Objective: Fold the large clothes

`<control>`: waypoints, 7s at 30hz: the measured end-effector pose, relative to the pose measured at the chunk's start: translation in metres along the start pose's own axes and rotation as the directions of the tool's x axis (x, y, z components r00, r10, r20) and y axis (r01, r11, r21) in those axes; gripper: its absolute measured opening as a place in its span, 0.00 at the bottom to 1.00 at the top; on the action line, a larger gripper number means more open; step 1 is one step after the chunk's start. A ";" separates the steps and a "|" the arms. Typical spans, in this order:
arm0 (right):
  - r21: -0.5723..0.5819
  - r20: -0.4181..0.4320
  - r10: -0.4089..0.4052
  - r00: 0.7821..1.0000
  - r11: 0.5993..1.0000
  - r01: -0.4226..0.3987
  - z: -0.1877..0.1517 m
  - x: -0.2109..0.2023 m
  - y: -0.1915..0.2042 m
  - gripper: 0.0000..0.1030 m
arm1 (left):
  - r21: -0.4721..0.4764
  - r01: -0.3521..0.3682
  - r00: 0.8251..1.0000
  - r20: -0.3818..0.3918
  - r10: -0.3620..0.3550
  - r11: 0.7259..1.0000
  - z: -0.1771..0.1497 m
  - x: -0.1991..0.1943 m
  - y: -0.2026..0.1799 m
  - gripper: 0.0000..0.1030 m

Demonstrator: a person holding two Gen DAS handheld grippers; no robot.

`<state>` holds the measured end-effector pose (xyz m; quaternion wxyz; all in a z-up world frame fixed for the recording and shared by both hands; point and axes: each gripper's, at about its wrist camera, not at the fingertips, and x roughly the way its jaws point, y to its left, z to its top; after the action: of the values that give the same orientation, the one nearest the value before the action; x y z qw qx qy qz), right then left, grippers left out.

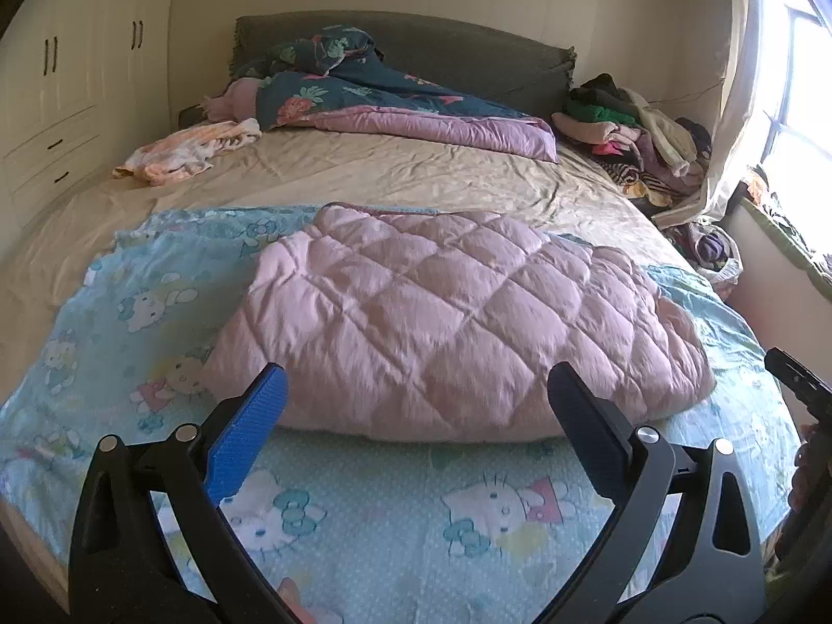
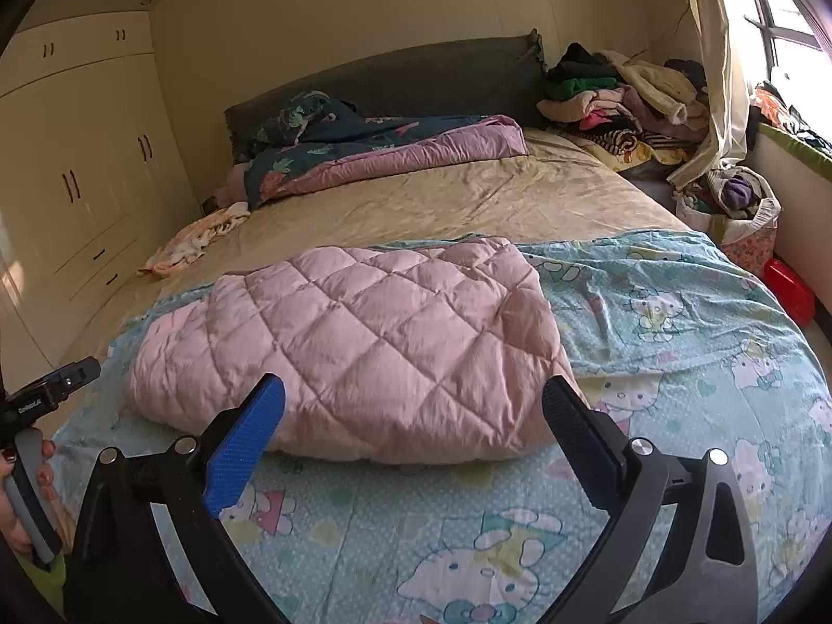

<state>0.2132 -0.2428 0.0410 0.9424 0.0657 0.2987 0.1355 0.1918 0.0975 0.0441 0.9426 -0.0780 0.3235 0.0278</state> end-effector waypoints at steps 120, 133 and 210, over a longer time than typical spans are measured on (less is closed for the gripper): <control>0.636 -0.112 0.118 0.987 0.772 -0.020 -0.048 0.187 -0.091 0.96 | -0.704 0.097 0.975 -0.076 -0.211 0.704 -0.037 0.182 0.132 0.92; 0.537 -0.053 0.132 0.990 0.840 -0.083 -0.038 0.186 -0.076 0.56 | -0.556 0.092 0.991 -0.028 -0.129 0.826 -0.008 0.177 0.109 0.52; 0.206 -0.104 -0.002 0.995 0.978 0.024 -0.119 0.026 -0.018 0.54 | -0.335 0.017 0.998 -0.055 -0.037 0.942 -0.107 0.027 0.101 0.48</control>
<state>0.1684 -0.2477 -0.0736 0.9145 0.1545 0.3602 0.1008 0.1376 0.1791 -0.0686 0.9059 -0.2417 0.3413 0.0670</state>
